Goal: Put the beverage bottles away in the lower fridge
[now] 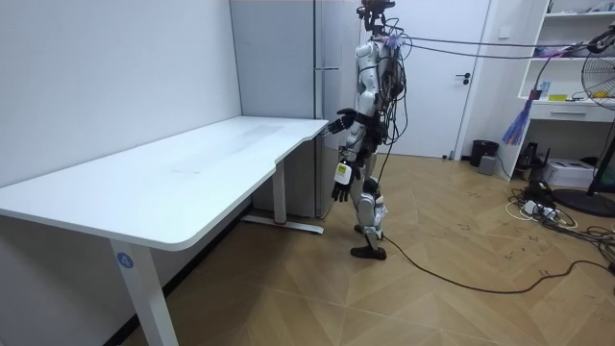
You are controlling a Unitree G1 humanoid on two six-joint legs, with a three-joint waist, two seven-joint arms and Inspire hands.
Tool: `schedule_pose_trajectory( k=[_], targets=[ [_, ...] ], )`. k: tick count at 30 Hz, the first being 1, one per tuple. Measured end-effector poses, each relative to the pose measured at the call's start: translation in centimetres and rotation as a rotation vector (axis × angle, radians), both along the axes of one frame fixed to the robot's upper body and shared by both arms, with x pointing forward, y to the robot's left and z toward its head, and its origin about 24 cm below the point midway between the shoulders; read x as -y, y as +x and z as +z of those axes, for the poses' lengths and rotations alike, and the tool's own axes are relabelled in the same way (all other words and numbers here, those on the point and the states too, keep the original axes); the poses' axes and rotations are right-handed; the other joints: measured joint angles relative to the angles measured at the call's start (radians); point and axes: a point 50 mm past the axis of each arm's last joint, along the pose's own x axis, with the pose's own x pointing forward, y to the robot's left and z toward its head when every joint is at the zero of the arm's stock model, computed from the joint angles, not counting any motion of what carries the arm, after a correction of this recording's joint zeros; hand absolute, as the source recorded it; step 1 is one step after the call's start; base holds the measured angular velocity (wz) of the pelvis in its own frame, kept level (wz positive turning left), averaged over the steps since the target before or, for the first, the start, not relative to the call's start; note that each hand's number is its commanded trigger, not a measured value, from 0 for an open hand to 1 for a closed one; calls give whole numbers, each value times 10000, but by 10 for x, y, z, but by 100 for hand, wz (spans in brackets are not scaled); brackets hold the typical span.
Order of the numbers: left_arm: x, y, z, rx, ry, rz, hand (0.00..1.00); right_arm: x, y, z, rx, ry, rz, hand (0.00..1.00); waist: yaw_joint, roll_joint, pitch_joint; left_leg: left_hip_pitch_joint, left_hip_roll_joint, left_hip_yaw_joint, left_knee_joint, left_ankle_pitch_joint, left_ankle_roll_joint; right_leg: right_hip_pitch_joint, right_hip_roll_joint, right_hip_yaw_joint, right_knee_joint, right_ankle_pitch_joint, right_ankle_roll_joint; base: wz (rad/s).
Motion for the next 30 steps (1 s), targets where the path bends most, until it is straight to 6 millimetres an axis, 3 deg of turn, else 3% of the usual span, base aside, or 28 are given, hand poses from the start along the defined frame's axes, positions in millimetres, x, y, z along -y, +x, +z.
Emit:
schedule_pose_trajectory(
  k=[7,19,30],
  targets=[
    [1,-4,-1,-114,-78,252,0,4,-1,1,51,6,198,0,190,85,-7,24,5,-85,31,16,-10,75,2,-49,8,0,-1,3],
    [-2,-7,0,-13,34,1041,0,7,-4,-1,-98,-302,879,0,263,-97,-8,23,-8,-237,13,27,-5,138,-4,-66,-6,0,0,3],
    [-7,-8,1,252,245,1878,0,23,-16,-31,-1785,-1774,1616,0,503,-238,16,163,-86,-673,7,46,29,456,-63,-314,-41,-30,45,11]
  ],
)
